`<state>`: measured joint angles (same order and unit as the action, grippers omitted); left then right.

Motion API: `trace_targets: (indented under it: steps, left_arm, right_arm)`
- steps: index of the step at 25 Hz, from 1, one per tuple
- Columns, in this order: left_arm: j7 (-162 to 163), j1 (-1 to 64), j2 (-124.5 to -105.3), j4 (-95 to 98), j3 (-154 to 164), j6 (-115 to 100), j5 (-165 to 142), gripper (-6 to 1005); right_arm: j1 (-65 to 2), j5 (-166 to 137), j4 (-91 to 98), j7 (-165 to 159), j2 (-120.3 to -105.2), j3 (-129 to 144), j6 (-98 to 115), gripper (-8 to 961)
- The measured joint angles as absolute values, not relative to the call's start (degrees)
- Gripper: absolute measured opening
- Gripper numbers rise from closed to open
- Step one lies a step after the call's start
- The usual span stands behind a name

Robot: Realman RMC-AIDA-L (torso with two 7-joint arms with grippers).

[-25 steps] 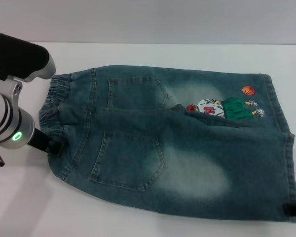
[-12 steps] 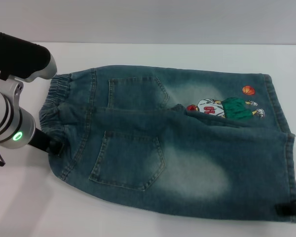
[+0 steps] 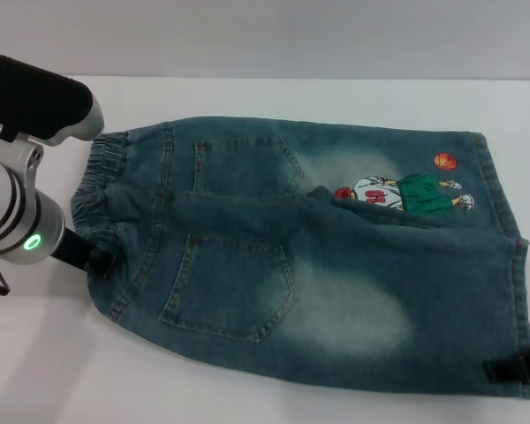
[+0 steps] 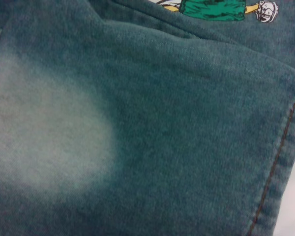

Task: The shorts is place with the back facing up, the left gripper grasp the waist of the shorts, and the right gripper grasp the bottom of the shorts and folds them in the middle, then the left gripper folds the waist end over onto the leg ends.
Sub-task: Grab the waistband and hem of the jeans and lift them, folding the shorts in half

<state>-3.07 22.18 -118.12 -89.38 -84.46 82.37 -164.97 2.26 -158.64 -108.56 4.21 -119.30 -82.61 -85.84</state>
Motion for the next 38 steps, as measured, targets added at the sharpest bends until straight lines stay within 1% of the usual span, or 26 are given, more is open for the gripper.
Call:
trace_targets:
  steps: [12, 38]
  left_arm:
    - [-3.1, 22.5, -118.12, -89.3, -84.7, 82.6, -164.9, 224]
    - [-3.9, 22.7, -118.18, -89.3, -84.5, 82.8, -164.5, 223]
  right_arm:
    - [2.5, -159.3, -106.6, 4.5, -119.09, -83.0, -86.6, 727]
    - [1.5, -158.8, -106.2, 4.0, -119.18, -81.1, -84.8, 726]
